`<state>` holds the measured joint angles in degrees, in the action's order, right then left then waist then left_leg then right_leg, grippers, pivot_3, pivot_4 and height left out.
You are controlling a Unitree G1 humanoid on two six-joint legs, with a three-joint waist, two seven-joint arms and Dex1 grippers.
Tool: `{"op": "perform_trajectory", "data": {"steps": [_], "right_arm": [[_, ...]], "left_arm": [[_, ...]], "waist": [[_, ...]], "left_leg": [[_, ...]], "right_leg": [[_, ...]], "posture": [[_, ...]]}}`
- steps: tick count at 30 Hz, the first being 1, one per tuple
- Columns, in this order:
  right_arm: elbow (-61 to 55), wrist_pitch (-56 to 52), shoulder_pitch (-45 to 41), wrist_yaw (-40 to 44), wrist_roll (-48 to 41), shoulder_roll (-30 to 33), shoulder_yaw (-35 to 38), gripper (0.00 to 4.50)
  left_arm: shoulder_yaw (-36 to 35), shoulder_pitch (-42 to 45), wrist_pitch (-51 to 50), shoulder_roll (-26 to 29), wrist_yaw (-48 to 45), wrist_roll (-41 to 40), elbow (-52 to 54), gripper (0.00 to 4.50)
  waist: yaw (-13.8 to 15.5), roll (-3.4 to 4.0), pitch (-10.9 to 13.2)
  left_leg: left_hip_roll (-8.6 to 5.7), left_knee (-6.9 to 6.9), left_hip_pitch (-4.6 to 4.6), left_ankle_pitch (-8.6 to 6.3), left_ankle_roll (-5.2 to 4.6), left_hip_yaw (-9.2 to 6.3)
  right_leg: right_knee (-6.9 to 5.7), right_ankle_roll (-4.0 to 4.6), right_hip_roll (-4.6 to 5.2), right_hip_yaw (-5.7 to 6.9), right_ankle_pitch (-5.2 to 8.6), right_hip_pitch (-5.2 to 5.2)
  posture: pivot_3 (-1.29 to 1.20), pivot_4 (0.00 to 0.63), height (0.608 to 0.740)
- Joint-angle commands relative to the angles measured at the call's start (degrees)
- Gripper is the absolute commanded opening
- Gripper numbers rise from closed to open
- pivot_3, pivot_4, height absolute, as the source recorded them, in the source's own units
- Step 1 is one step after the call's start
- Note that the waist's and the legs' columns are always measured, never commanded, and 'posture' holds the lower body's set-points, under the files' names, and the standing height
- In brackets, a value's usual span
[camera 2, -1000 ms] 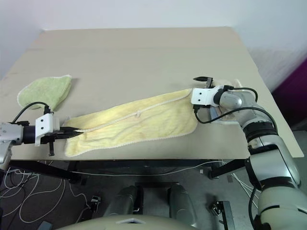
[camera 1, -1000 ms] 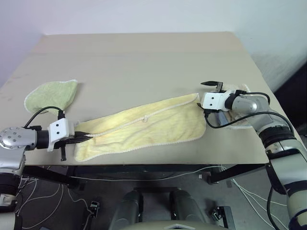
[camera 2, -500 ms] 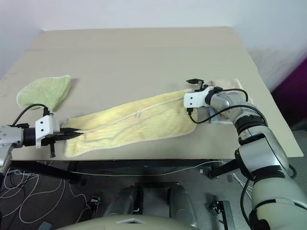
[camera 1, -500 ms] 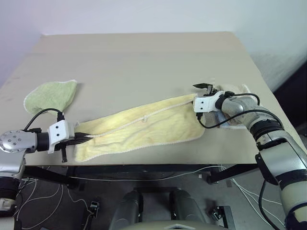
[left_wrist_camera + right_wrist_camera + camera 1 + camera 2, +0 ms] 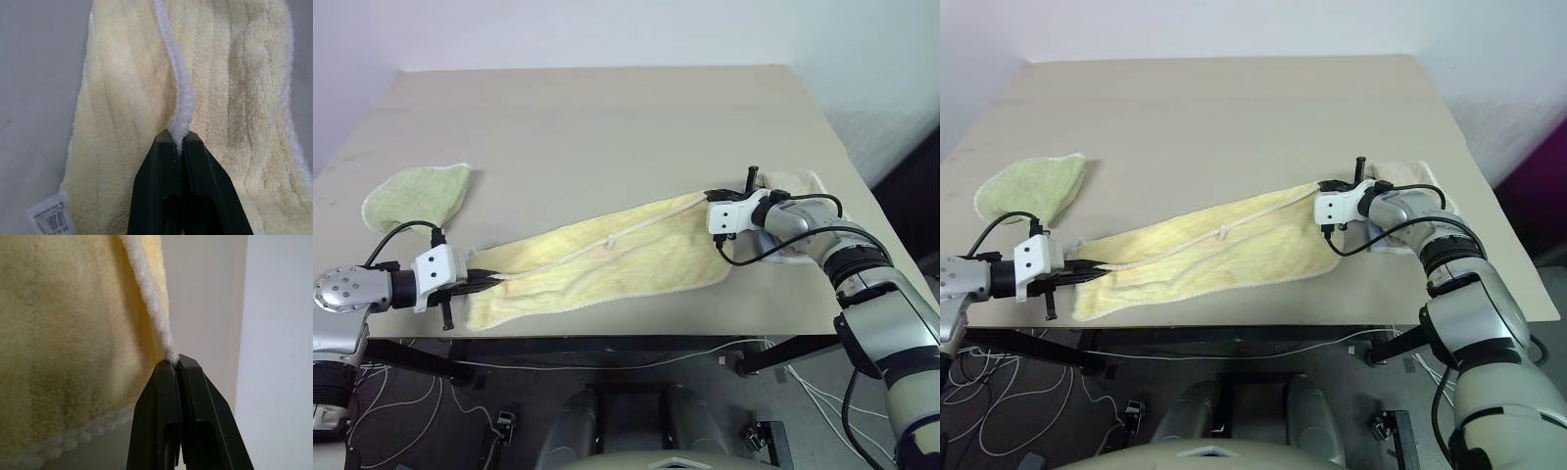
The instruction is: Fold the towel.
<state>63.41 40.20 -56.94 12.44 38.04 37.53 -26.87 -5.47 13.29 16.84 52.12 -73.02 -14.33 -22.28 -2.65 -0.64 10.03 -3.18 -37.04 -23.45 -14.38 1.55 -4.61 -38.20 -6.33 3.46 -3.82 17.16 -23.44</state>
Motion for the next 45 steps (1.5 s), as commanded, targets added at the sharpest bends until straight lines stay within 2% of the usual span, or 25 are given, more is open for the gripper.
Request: {"op": "perform_trajectory", "data": {"steps": [1,4,8,14,19,22,25,27,31,37,41,45], "right_arm": [[-1.37,0.34,-2.04,-2.15,-0.61,2.28,1.75,0.02],[-3.44,0.09,-3.89,-1.71,-3.21,4.32,4.56,0.02],[-5.37,-0.89,-6.45,4.50,-8.96,6.83,8.81,0.02],[-5.51,-4.01,-12.14,12.59,-15.56,7.77,13.72,0.02],[-5.98,-5.52,-17.44,17.63,-18.84,10.33,16.48,0.02],[-9.70,-6.95,-16.30,25.21,-24.75,12.72,19.69,0.02],[-16.73,-10.30,-11.13,33.11,-31.47,14.90,22.83,0.02],[-24.44,-14.70,-4.70,38.01,-36.56,16.08,24.94,0.02],[-44.86,-24.98,15.01,44.30,-44.29,18.47,27.65,0.02],[-67.47,-40.08,39.06,52.10,-54.24,24.77,33.55,0.02],[-75.54,-47.58,48.62,55.54,-59.38,27.21,37.31,0.02],[-79.80,-51.84,53.71,58.02,-61.96,28.14,39.15,0.02]], "left_arm": [[-3.51,3.01,-1.13,0.04,2.60,-1.86,-1.45,0.00],[-6.26,7.54,-3.10,-0.04,6.91,-2.61,-4.98,0.00],[-8.60,15.25,-7.00,-0.96,11.87,-3.77,-7.59,0.00],[-7.20,30.60,-6.54,-3.52,18.32,-0.49,-16.55,0.00],[-5.87,42.52,-2.88,-3.91,20.04,2.65,-24.89,0.00],[-6.57,45.51,-2.70,-2.42,18.28,1.99,-26.72,0.00],[-7.55,42.73,-3.45,-0.43,13.57,0.28,-25.16,0.00],[-8.41,37.91,-3.56,1.00,9.93,-1.22,-22.84,0.00],[-9.27,24.38,-2.88,4.08,3.69,-2.40,-16.56,0.00],[-12.85,7.19,-12.42,7.52,-2.82,-8.70,-0.43,0.00],[-15.98,-5.28,-16.64,8.70,-4.86,-10.86,9.49,0.00],[-17.91,-11.95,-18.81,9.13,-5.29,-11.42,13.91,0.00]], "waist": [[0.02,0.00,0.00],[0.04,0.01,0.01],[0.00,0.02,0.02],[0.07,0.00,0.02],[-0.03,0.00,0.03],[-0.09,0.00,0.03],[-0.44,0.00,0.03],[-0.87,0.00,0.03],[-1.25,0.02,0.02],[-0.37,0.04,0.04],[0.19,0.05,0.02],[0.41,0.02,0.02]], "left_leg": [[0.00,0.00,0.00,0.00,0.00,0.00],[-0.01,-0.01,0.00,0.00,0.00,-0.01],[-0.02,-0.02,-0.01,0.00,0.00,0.00],[-0.03,-0.07,-0.01,0.01,0.01,-0.02],[-0.05,-0.05,-0.09,0.01,0.01,-0.01],[-0.05,-0.05,-0.10,0.01,0.01,0.00],[-0.03,-0.04,-0.10,0.01,0.00,0.02],[-0.01,-0.02,-0.09,0.01,0.00,0.01],[0.02,-0.01,-0.07,0.00,-0.01,-0.02],[0.02,-0.15,-0.23,-0.01,-0.03,-0.01],[0.04,-0.08,0.08,-0.05,-0.07,-0.01],[0.05,-0.07,0.12,-0.06,-0.08,-0.02]], "right_leg": [[0.00,0.00,0.00,0.00,0.00,0.00],[-0.01,0.00,0.00,0.01,0.00,-0.02],[0.00,0.00,0.00,0.01,0.00,-0.01],[-0.01,-0.01,0.00,0.05,-0.01,0.03],[0.00,-0.01,0.00,0.04,-0.01,-0.06],[0.05,-0.02,0.01,0.04,0.00,-0.04],[0.04,-0.02,0.00,0.02,0.00,-0.04],[0.02,-0.02,0.00,0.02,0.00,-0.02],[0.01,-0.02,0.07,0.00,0.00,-0.01],[-0.01,-0.02,0.15,-0.03,0.00,-0.12],[0.11,-0.01,0.20,-0.05,0.00,0.23],[0.15,-0.01,0.23,-0.08,0.01,0.31]], "posture": [[0.00,0.150,0.740],[0.00,0.150,0.740],[0.00,0.150,0.740],[0.00,0.150,0.740],[0.00,0.150,0.740],[0.00,0.150,0.740],[0.00,0.150,0.740],[0.00,0.150,0.740],[0.00,0.150,0.740],[0.00,0.150,0.740],[0.00,0.150,0.740],[0.00,0.150,0.740]]}}
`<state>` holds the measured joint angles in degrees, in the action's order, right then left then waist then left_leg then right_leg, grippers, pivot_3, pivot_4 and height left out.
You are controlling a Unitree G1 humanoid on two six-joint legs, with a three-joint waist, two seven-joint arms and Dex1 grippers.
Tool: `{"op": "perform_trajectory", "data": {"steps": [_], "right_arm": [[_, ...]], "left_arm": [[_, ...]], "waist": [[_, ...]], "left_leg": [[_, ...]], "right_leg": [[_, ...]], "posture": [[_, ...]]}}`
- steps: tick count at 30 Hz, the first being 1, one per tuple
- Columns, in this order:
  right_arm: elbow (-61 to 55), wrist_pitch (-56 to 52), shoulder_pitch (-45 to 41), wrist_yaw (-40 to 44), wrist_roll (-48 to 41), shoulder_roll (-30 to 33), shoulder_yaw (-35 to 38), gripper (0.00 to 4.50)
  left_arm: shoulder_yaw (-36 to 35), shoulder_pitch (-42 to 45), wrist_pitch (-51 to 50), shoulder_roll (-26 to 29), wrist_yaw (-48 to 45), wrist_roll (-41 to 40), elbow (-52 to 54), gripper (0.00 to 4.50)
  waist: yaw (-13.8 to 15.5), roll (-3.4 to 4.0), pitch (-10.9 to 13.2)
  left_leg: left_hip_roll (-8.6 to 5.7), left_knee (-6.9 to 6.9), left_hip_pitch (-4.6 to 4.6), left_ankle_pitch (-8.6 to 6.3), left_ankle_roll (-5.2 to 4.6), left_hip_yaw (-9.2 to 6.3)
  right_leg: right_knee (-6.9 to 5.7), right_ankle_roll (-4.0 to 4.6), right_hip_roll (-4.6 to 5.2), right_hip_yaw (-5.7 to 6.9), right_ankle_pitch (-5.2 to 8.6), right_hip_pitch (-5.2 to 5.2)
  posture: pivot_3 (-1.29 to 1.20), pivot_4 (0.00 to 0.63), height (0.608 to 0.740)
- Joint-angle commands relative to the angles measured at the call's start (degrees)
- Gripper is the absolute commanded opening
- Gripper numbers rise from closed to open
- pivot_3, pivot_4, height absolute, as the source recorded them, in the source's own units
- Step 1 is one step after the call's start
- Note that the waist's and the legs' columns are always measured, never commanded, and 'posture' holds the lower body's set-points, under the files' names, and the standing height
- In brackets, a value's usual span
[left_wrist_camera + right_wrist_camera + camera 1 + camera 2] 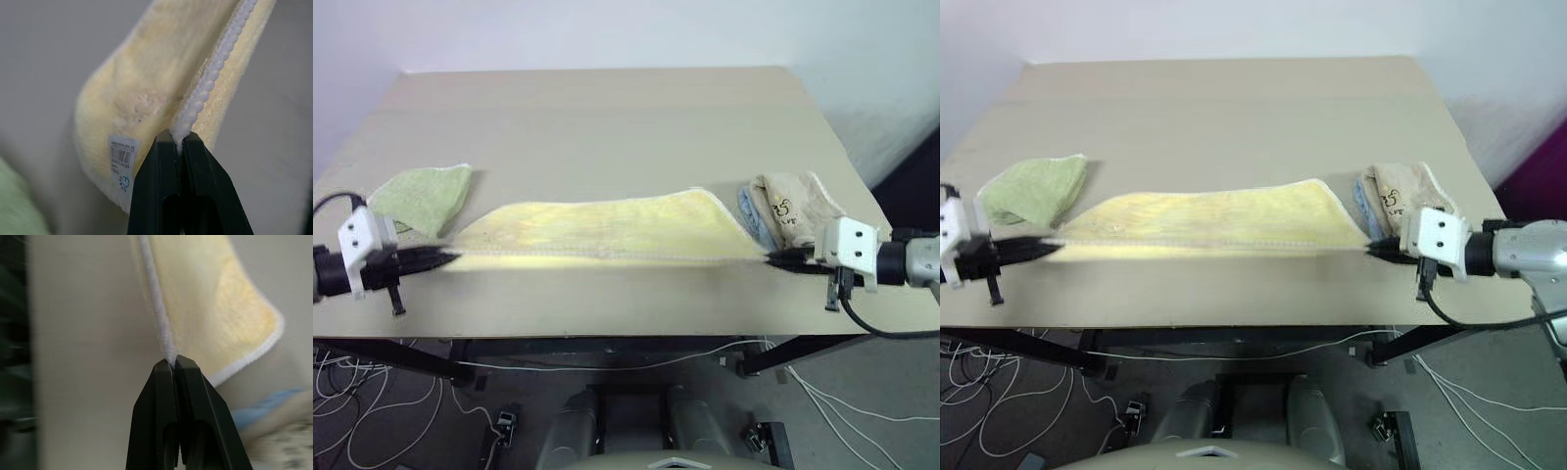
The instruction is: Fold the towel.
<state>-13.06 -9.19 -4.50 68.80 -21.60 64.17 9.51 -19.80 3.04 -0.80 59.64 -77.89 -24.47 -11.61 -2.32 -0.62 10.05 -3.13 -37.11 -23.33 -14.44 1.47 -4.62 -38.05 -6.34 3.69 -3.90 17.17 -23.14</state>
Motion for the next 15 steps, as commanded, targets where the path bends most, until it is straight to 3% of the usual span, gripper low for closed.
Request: {"op": "perform_trajectory", "data": {"steps": [1,6,10,15], "right_arm": [[-3.79,-3.04,1.51,1.96,-2.47,1.48,2.78,0.02],[-0.80,-2.88,-6.08,0.61,0.19,-0.79,-1.31,0.02],[7.20,-0.72,-17.50,-0.28,5.54,-3.90,-7.47,0.02],[26.28,6.95,-33.50,-1.47,15.20,-10.75,-15.66,0.02]], "left_arm": [[-3.58,-2.53,-1.13,1.83,-0.45,-0.78,3.42,0.00],[-1.76,-1.09,-0.10,1.33,1.05,1.53,1.50,0.00],[2.37,8.42,2.35,-0.66,6.21,6.06,-5.12,0.00],[9.33,20.93,8.19,-3.20,10.54,13.90,-17.92,0.00]], "waist": [[0.18,0.00,0.00],[0.21,0.01,0.00],[0.23,0.00,0.00],[0.06,-0.01,-0.01]], "left_leg": [[0.00,0.00,0.00,0.00,0.00,0.00],[-0.01,-0.01,0.00,-0.01,0.00,0.03],[0.00,0.00,0.00,-0.01,0.00,0.02],[-0.06,-0.02,-0.07,0.00,0.01,0.06]], "right_leg": [[0.01,0.00,0.01,0.00,0.00,0.01],[0.04,0.00,0.02,0.03,0.00,0.00],[0.03,0.00,0.01,0.08,-0.01,-0.03],[-0.02,-0.02,-0.04,0.11,-0.02,-0.18]], "posture": [[0.00,0.150,0.740],[0.00,0.150,0.740],[0.00,0.150,0.740],[0.00,0.150,0.740]]}}
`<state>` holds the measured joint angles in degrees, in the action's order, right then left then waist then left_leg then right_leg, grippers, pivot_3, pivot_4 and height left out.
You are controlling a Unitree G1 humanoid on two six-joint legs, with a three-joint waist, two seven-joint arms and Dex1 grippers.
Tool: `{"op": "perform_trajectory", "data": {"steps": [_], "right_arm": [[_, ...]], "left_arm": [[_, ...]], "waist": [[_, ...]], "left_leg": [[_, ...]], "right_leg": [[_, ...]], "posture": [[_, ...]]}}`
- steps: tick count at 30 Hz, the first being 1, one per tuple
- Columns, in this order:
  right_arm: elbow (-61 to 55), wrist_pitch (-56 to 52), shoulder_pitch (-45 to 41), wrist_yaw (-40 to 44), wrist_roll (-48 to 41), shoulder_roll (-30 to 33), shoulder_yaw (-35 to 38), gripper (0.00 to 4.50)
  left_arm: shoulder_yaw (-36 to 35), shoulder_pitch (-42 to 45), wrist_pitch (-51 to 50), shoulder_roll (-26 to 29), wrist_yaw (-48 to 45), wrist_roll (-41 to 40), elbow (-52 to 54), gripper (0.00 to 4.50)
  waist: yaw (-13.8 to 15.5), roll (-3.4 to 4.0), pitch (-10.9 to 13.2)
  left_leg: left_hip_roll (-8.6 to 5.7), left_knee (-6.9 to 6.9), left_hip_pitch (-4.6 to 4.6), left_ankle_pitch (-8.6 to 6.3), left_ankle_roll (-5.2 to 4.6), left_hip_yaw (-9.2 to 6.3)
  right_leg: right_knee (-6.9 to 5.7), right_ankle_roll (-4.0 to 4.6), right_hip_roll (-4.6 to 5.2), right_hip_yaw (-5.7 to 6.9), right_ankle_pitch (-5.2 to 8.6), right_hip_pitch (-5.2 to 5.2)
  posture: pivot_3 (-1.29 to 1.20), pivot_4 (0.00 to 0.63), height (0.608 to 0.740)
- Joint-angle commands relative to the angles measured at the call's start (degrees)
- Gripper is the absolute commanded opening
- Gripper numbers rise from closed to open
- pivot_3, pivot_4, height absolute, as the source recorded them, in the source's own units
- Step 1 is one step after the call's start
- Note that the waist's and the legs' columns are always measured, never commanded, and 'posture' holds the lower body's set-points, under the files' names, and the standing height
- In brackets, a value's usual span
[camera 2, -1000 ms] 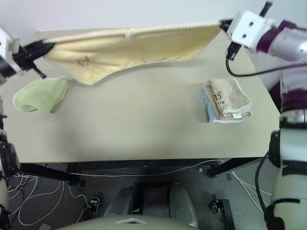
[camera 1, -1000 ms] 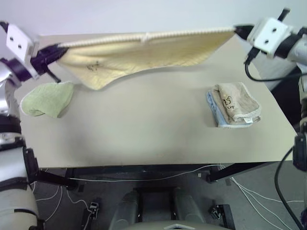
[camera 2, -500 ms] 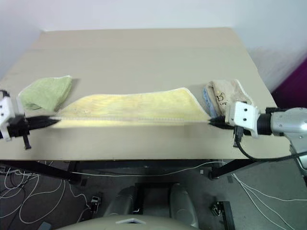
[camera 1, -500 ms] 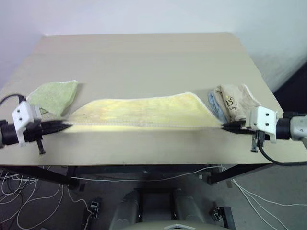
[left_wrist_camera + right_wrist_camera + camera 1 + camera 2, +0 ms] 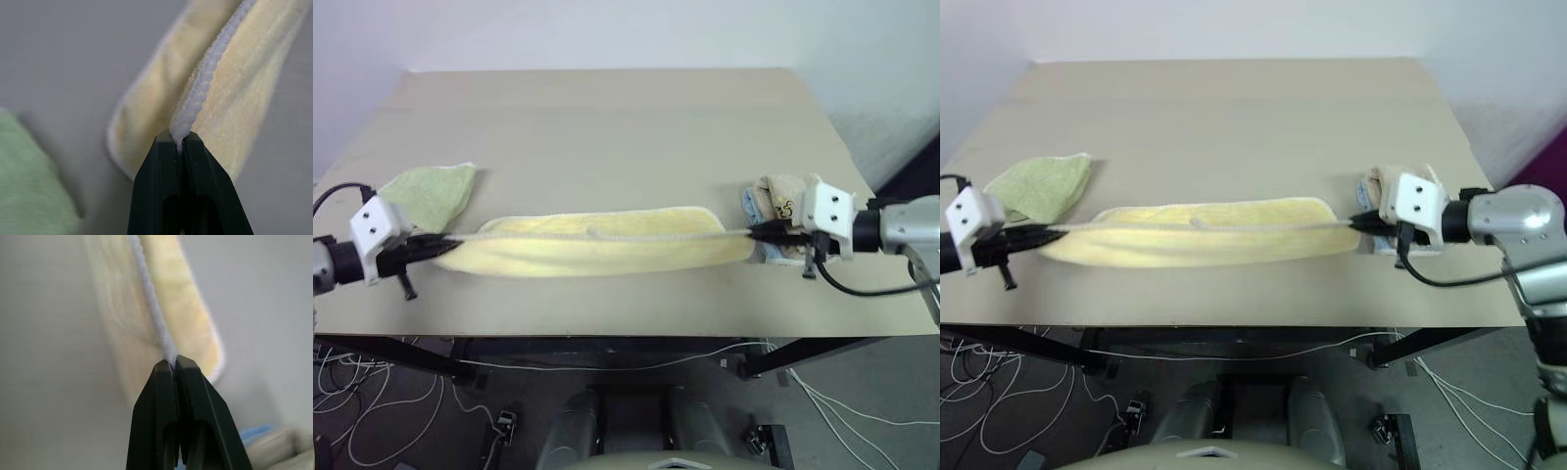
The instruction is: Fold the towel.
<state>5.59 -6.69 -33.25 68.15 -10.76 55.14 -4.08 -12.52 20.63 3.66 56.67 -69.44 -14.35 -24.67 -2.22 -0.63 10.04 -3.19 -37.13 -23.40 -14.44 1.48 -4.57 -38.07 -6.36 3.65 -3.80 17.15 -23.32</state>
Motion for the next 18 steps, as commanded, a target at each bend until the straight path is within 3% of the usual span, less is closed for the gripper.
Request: {"op": "perform_trajectory", "data": {"steps": [1,8,16,18], "right_arm": [[12.24,7.06,-7.41,-1.27,6.48,-3.17,-3.51,0.02],[36.85,19.66,-18.97,-3.73,14.40,-10.60,-8.21,0.02],[47.35,24.81,-22.05,-6.10,16.82,-14.44,-7.92,0.02],[48.33,25.10,-22.27,-6.23,16.81,-14.81,-7.66,0.21]], "left_arm": [[3.38,5.53,5.40,-0.83,2.75,5.28,-7.54,0.00],[10.96,17.40,16.12,-4.16,9.17,14.82,-23.50,0.00],[14.35,21.62,20.95,-6.06,9.57,18.17,-32.36,0.00],[13.86,22.22,20.02,-6.63,9.24,17.46,-33.61,0.48]], "waist": [[-0.13,0.00,0.00],[-0.26,0.00,0.00],[-0.36,0.00,0.00],[-0.37,0.00,0.00]], "left_leg": [[0.00,0.01,-0.04,0.00,0.00,0.00],[-0.02,0.02,-0.14,0.02,0.01,0.03],[-0.04,-0.01,-0.14,0.02,0.01,0.04],[-0.04,-0.01,-0.14,0.03,0.01,0.03]], "right_leg": [[-0.02,0.00,-0.01,0.00,0.00,-0.04],[-0.08,0.00,-0.09,0.00,0.00,-0.19],[-0.14,0.00,-0.10,-0.01,0.00,-0.20],[-0.15,0.00,-0.11,-0.02,0.00,-0.21]], "posture": [[0.00,0.150,0.740],[0.00,0.150,0.740],[0.00,0.150,0.740],[0.00,0.150,0.740]]}}
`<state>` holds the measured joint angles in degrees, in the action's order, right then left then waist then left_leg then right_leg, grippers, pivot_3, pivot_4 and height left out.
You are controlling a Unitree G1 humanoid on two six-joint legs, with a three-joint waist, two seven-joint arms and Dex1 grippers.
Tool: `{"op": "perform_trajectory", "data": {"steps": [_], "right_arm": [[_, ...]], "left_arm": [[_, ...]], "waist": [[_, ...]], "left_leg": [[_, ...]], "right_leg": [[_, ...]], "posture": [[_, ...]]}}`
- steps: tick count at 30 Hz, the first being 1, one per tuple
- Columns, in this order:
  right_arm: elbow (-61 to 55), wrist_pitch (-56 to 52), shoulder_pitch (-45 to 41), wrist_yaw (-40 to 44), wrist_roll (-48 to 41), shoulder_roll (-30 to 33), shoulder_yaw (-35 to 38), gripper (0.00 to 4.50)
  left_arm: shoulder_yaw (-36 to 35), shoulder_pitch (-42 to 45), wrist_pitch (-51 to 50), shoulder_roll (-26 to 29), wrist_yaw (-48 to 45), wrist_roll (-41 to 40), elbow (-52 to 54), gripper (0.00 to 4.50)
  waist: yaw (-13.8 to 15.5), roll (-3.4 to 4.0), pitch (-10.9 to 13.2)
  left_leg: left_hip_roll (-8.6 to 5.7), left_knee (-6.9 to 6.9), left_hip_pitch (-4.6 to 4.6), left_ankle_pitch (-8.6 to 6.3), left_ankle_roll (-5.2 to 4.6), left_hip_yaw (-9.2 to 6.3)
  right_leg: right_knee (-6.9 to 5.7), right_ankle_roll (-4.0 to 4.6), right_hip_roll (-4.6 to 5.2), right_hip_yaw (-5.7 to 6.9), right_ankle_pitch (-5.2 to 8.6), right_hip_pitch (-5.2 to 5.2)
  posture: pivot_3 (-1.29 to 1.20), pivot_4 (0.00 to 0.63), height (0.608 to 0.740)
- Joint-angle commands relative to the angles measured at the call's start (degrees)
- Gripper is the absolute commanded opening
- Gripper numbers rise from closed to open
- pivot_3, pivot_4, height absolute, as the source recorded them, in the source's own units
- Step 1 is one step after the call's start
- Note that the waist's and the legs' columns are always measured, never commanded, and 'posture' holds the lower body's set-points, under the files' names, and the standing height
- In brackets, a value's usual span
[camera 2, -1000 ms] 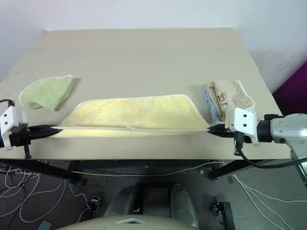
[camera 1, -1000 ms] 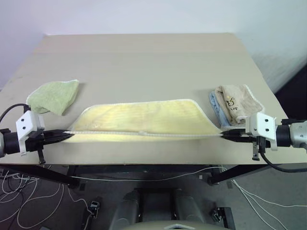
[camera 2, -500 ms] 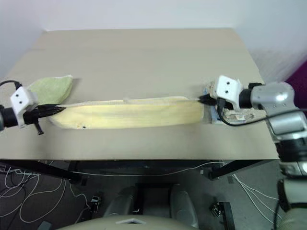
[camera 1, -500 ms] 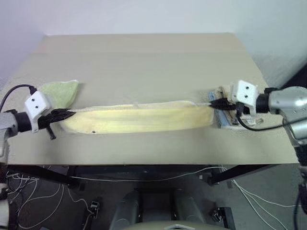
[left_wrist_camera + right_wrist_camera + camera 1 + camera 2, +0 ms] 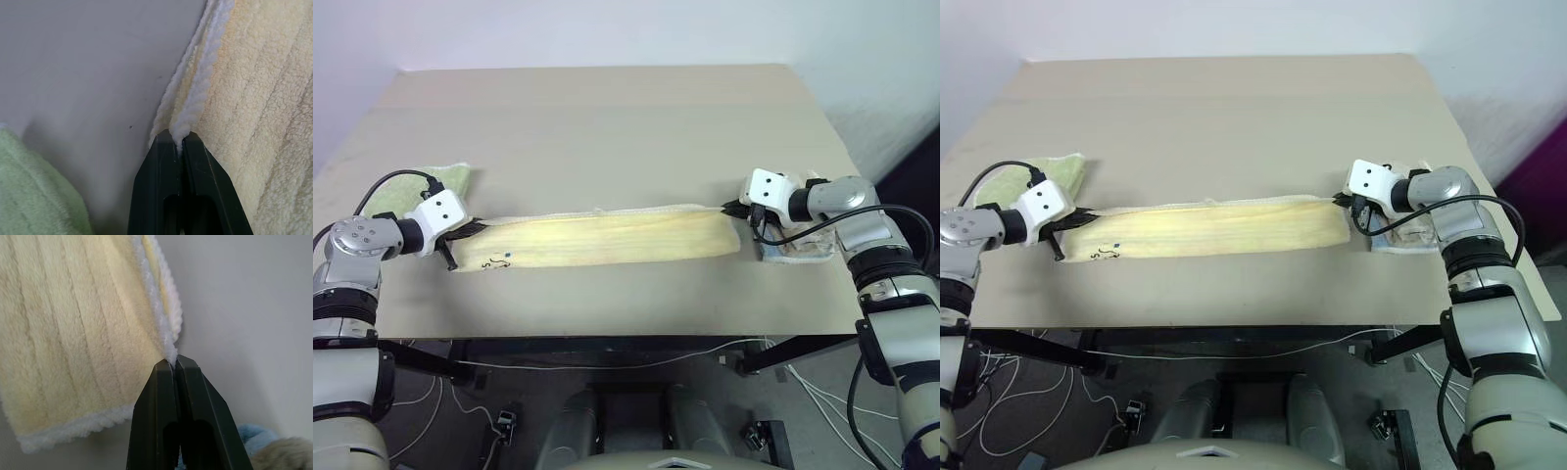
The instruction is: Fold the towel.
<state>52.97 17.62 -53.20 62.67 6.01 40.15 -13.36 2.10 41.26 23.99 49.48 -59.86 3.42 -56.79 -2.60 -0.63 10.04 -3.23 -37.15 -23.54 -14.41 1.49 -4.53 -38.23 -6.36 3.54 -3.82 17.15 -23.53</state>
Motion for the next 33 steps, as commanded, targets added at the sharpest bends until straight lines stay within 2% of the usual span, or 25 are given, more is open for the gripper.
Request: {"op": "perform_trajectory", "data": {"steps": [1,2,7,12,13,15,17,20,23,27,30,33], "right_arm": [[1.21,0.58,-2.32,-0.25,-0.26,0.10,1.83,0.46],[1.34,0.75,-2.33,-0.10,-0.27,0.17,1.89,0.66],[1.37,1.46,-2.59,-2.14,0.27,0.98,2.53,2.34],[-3.06,2.72,-2.46,-7.36,-0.15,3.05,5.14,4.04],[-5.35,2.29,-1.88,-7.71,-1.17,3.56,6.23,4.36],[-12.20,-1.27,0.54,-7.73,-5.02,4.17,9.71,4.36],[-21.94,-9.49,4.59,-7.12,-10.41,4.45,13.61,4.36],[-44.29,-29.79,17.20,-4.92,-22.92,6.25,19.44,4.36],[-59.49,-49.35,26.84,-8.46,-36.09,5.66,25.00,4.44],[-69.61,-68.35,32.88,-18.35,-51.32,1.23,31.43,4.44],[-71.48,-80.56,33.49,-31.50,-63.34,-5.79,36.83,4.44],[-71.65,-86.78,35.84,-45.26,-72.69,-12.71,41.01,4.44]], "left_arm": [[-1.26,1.78,-0.73,0.20,-1.26,-1.23,-1.77,0.68],[-1.42,1.94,-0.83,0.07,-1.65,-1.55,-1.98,1.00],[-2.42,2.17,-0.38,-0.03,-0.18,-1.66,-2.44,2.70],[-4.09,3.63,-0.20,-0.08,6.82,-1.62,-2.62,4.40],[-5.40,3.73,-0.28,-0.21,6.81,-3.36,-1.94,4.50],[-7.84,3.83,-1.68,-0.17,7.96,-5.70,-0.61,4.50],[-8.46,3.18,-2.49,0.40,9.07,-5.78,0.91,4.50],[-10.33,-0.03,-2.25,1.41,8.61,-7.63,5.34,4.50],[-11.81,-2.60,-2.35,1.17,9.14,-9.12,8.86,4.50],[-12.46,-7.85,-5.35,-0.97,2.55,-14.86,17.98,4.50],[-11.94,-12.72,-10.42,-2.65,-3.67,-20.56,27.81,4.50],[-8.71,-18.66,-15.87,-2.45,-10.44,-23.19,37.86,4.50]], "waist": [[0.00,0.00,0.00],[0.01,0.00,0.00],[0.05,0.00,0.00],[0.10,0.00,0.00],[0.08,0.00,0.00],[0.09,0.00,0.00],[0.09,-0.02,-0.01],[0.31,-0.09,-0.05],[0.43,-0.09,-0.06],[0.41,-0.10,-0.07],[0.28,-0.14,-0.09],[0.30,-0.14,-0.10]], "left_leg": [[0.00,0.00,0.00,0.00,0.00,0.00],[0.00,0.00,0.00,0.00,0.00,0.00],[0.00,-0.02,0.00,0.00,0.00,-0.01],[-0.01,-0.03,0.00,0.00,0.00,-0.01],[-0.01,-0.03,0.00,0.00,0.00,-0.01],[-0.01,-0.02,-0.02,0.00,0.00,-0.01],[0.02,-0.01,-0.03,0.00,0.00,-0.03],[0.05,-0.02,-0.05,0.00,0.00,-0.09],[0.03,-0.04,-0.08,-0.01,-0.01,-0.12],[0.03,-0.09,-0.03,-0.01,-0.01,-0.13],[0.06,-0.05,0.01,-0.01,-0.01,-0.14],[0.06,0.00,-0.01,-0.01,-0.01,-0.14]], "right_leg": [[0.00,0.00,0.00,0.00,0.00,0.00],[0.00,0.00,0.00,0.00,0.00,0.00],[-0.01,0.00,0.00,0.00,0.00,0.01],[-0.02,0.00,0.02,0.00,0.00,0.00],[-0.02,0.00,0.03,-0.01,0.00,0.00],[-0.02,0.00,0.03,-0.01,0.00,-0.02],[-0.03,0.00,0.04,-0.02,0.00,-0.04],[-0.01,0.00,0.06,0.01,0.00,0.01],[0.01,0.00,0.12,0.01,0.00,0.04],[-0.04,0.00,0.13,0.00,-0.01,0.09],[-0.02,0.00,0.13,-0.03,-0.01,0.11],[0.02,0.01,0.16,-0.10,-0.01,0.10]], "posture": [[0.00,0.150,0.740],[0.00,0.150,0.740],[0.00,0.150,0.740],[0.00,0.150,0.740],[0.00,0.150,0.740],[0.00,0.150,0.740],[0.00,0.150,0.740],[0.00,0.150,0.740],[0.00,0.150,0.740],[0.00,0.150,0.740],[0.00,0.150,0.740],[0.00,0.150,0.740]]}}
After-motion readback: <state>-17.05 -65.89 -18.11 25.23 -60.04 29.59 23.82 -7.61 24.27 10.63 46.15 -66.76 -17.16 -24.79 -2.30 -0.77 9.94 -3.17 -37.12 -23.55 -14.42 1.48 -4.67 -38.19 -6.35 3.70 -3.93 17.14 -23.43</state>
